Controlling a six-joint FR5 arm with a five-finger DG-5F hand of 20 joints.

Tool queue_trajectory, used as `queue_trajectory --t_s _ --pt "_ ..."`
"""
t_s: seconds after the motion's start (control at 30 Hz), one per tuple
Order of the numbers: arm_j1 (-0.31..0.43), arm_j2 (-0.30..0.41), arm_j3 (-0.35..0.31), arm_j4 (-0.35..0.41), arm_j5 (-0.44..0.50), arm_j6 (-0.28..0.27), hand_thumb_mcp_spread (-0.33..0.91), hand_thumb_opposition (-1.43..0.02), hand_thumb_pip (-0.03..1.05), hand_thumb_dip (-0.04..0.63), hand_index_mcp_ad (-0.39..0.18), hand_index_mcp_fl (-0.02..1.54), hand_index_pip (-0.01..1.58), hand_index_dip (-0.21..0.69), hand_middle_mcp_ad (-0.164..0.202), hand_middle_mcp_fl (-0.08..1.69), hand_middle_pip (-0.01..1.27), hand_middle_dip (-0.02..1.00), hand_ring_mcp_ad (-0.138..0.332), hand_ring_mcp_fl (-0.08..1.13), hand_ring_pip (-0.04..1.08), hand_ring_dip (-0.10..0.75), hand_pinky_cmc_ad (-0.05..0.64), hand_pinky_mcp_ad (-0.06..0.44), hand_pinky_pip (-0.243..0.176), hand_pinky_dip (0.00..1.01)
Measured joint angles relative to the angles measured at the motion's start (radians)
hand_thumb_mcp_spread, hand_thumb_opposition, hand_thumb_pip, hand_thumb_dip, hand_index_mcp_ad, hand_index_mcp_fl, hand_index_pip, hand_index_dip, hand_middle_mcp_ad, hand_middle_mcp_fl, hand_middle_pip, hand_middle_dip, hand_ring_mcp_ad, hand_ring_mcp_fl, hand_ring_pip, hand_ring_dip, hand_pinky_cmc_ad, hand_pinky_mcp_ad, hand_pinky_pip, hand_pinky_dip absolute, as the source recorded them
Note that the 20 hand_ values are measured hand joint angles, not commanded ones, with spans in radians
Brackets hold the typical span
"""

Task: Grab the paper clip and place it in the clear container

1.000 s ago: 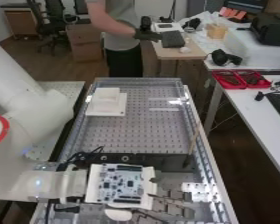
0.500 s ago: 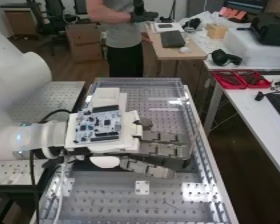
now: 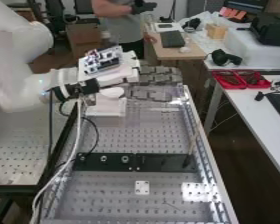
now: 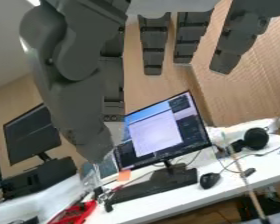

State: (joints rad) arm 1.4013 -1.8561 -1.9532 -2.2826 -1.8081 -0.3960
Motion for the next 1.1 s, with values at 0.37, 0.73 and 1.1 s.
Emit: queue_trajectory --t_s 0.37,0.73,1.1 --pt "0.218 0.039 -0.043 0.032 0.247 -0.052 0.54 -0.94 0.55 0.269 -0.202 0.65 1.34 0.075 0.075 0.14 0.13 0.19 0.113 0.01 0.10 0.113 0.321 0.272 -0.005 0.19" --pt "0.364 -0.026 0.016 -0.024 0.401 -0.060 0.53 -0.94 0.55 0.269 -0.202 0.66 1.34 0.075 0.075 0.14 0.13 0.19 0.113 0.01 0.10 0.113 0.321 0.272 -0.005 0.19" --pt "0.396 -0.137 0.106 -0.101 0.452 -0.066 0.54 -0.95 0.55 0.269 -0.202 0.66 1.34 0.075 0.075 0.14 0.13 0.19 0.113 0.01 0.10 0.113 0.321 0.272 -0.005 0.19"
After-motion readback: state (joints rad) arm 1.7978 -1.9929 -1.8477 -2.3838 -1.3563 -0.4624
